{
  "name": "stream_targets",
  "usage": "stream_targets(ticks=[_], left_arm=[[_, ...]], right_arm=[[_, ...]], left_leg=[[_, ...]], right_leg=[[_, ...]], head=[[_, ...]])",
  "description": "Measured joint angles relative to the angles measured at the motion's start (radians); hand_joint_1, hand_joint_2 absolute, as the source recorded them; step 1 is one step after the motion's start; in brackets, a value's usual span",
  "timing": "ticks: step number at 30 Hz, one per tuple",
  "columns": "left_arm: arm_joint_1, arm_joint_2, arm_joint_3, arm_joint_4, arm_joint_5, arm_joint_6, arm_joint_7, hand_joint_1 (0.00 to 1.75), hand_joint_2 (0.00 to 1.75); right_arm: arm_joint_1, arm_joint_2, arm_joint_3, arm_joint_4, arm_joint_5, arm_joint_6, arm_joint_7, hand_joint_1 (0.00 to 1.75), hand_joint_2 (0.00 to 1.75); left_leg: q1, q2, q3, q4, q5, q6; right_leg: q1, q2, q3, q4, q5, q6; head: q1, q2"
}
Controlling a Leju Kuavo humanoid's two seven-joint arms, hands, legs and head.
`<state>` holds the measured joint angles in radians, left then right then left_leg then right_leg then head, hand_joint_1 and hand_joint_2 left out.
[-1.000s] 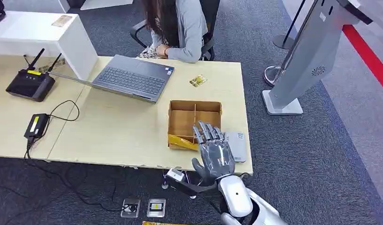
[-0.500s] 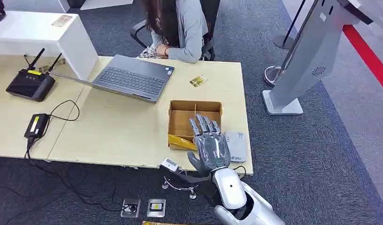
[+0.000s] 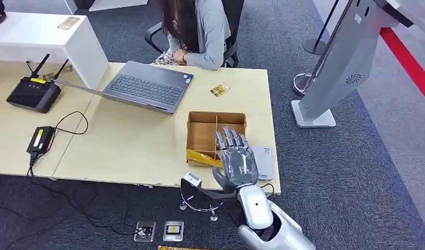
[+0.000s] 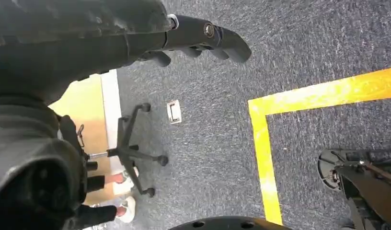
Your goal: Pass the card to the sensor for recognition and then transmit it.
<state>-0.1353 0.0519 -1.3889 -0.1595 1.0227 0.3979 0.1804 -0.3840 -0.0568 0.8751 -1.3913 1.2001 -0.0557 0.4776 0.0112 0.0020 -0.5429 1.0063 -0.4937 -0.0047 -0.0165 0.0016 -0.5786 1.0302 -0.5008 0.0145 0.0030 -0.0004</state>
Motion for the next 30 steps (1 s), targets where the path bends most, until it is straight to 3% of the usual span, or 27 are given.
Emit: stream_targets(ticks=[21, 30], left_arm=[[-0.002, 0.004, -0.003, 0.000, -0.010, -0.011, -0.010, 0.00, 0.00], [-0.002, 0.005, -0.009, 0.000, -0.026, -0.019, -0.033, 0.00, 0.00]], right_arm=[[-0.003, 0.075, 0.000, 0.162, 0.002, -0.091, -0.037, 0.00, 1.75], [-0.029, 0.092, -0.002, 0.278, 0.010, -0.167, -0.045, 0.00, 1.75]], left_leg=[[0.000, 0.000, 0.000, 0.000, 0.000, 0.000], [0.000, 0.000, 0.000, 0.000, 0.000, 0.000]], right_leg=[[0.000, 0.000, 0.000, 0.000, 0.000, 0.000], [0.000, 0.000, 0.000, 0.000, 0.000, 0.000]], head=[[0.000, 0.000], [0.000, 0.000]])
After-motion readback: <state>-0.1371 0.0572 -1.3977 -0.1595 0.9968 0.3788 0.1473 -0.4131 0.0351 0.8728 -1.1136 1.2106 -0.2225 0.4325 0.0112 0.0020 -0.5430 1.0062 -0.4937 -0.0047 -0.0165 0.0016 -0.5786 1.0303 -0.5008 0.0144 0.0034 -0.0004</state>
